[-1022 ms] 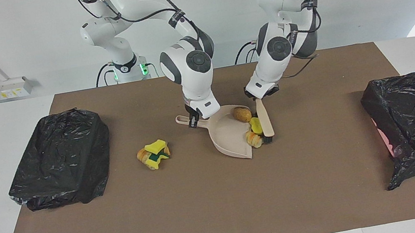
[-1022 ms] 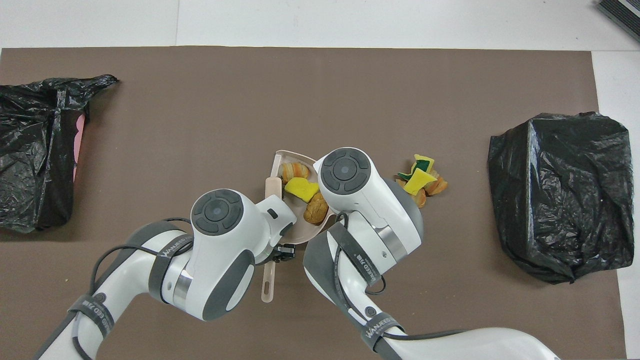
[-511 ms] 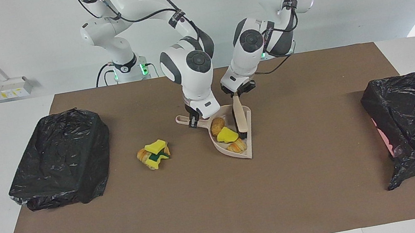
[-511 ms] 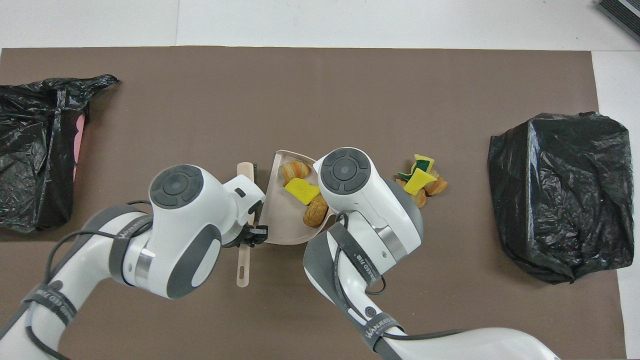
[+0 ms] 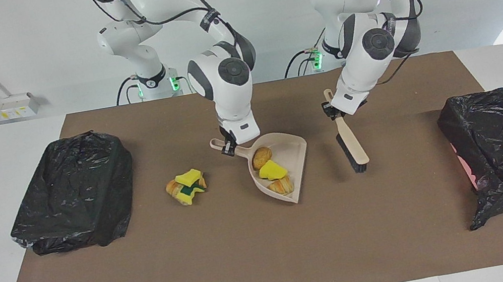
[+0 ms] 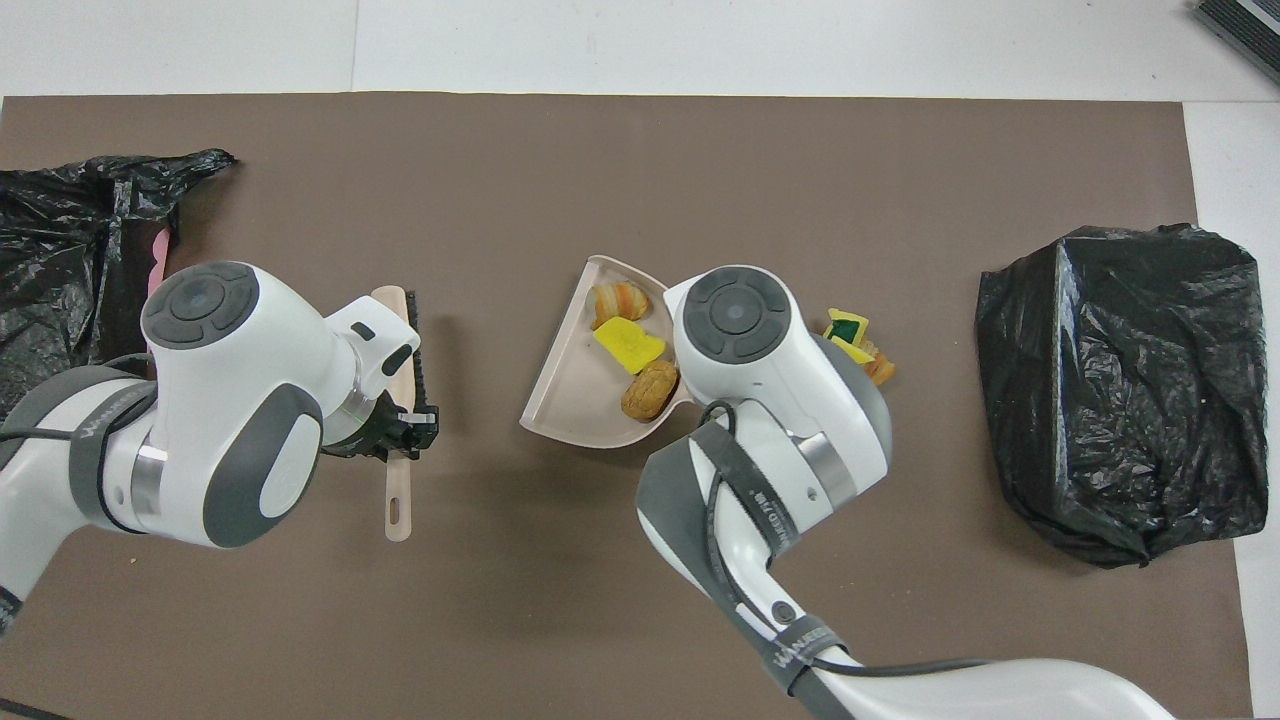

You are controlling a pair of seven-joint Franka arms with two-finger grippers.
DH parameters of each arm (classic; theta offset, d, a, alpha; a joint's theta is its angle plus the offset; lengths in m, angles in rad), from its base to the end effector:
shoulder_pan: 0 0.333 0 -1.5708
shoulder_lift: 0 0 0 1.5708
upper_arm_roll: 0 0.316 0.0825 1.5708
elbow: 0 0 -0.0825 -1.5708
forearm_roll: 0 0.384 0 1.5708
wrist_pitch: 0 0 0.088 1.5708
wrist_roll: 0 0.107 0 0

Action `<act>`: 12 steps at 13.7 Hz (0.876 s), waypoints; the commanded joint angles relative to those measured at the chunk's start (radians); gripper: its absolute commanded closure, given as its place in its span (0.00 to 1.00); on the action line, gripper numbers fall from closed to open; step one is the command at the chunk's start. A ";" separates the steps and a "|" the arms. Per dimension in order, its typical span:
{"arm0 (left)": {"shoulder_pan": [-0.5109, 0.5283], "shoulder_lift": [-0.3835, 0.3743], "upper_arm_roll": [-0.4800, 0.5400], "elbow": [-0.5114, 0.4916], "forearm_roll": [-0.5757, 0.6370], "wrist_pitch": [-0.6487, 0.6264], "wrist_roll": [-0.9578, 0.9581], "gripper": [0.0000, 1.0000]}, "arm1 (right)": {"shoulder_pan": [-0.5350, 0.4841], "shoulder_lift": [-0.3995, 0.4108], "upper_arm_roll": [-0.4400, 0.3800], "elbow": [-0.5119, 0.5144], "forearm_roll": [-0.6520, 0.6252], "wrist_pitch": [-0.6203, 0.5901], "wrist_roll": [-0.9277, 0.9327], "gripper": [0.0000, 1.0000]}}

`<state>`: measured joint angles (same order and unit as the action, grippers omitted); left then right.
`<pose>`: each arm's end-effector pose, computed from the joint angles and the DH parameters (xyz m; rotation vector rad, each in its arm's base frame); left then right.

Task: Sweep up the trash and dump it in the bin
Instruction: 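Carry the dustpan with the right gripper and tip it over the bag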

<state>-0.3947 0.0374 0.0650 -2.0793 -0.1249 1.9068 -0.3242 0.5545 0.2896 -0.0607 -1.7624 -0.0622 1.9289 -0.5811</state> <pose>0.4979 -0.1800 0.3943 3.0820 0.0745 -0.3623 0.5486 0.2933 0.3912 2.6130 1.6052 -0.1932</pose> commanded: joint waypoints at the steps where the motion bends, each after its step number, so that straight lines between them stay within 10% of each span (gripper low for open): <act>1: 0.019 -0.025 -0.011 -0.028 0.016 -0.015 0.001 1.00 | -0.108 -0.095 0.010 -0.006 -0.008 -0.048 0.004 1.00; 12: -0.343 -0.108 -0.021 -0.183 0.004 0.049 -0.338 1.00 | -0.637 -0.343 0.001 0.049 -0.085 -0.323 -0.556 1.00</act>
<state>-0.6726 -0.0144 0.0294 -2.1929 -0.1251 1.9287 -0.6212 0.0020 -0.0588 -0.0755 -1.7336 -0.1055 1.6273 -1.0074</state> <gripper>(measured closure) 0.740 0.687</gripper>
